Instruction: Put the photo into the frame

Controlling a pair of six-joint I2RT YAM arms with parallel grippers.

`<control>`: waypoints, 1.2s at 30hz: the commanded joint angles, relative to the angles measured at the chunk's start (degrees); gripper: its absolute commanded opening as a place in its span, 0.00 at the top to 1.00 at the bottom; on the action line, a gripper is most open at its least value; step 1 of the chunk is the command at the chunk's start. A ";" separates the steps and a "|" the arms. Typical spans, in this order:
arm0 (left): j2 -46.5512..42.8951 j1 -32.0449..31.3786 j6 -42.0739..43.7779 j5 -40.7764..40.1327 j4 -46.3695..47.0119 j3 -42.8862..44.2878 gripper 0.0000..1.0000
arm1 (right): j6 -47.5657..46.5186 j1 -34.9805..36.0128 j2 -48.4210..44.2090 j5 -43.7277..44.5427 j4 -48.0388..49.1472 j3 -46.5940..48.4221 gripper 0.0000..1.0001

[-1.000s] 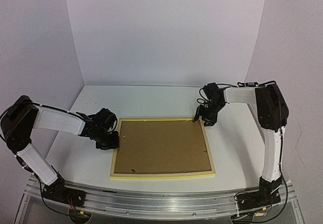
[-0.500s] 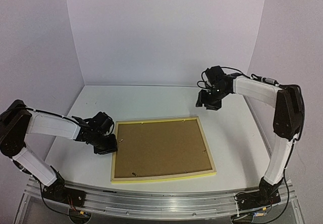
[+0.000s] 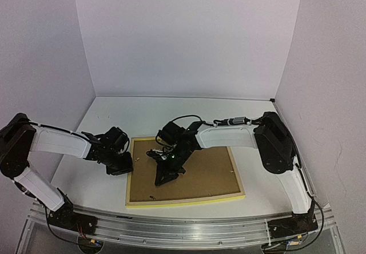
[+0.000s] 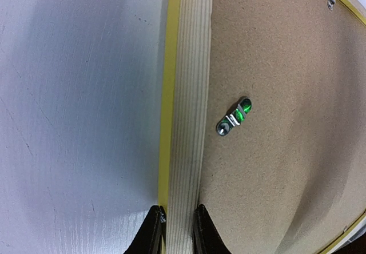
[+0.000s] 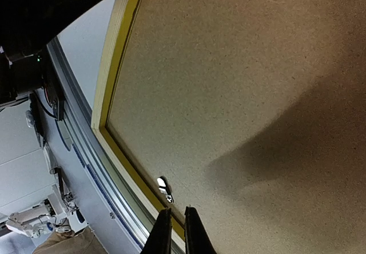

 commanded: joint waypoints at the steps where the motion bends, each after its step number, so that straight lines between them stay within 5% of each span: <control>1: 1.08 0.11 -3.73 0.54 1.29 -0.87 1.00 | -1.35 -0.33 0.80 -5.45 -0.31 2.75 0.92; 36: 4.46 0.14 -2.61 0.59 2.85 0.21 1.00 | -4.57 2.61 9.50 -10.46 -0.08 2.02 1.00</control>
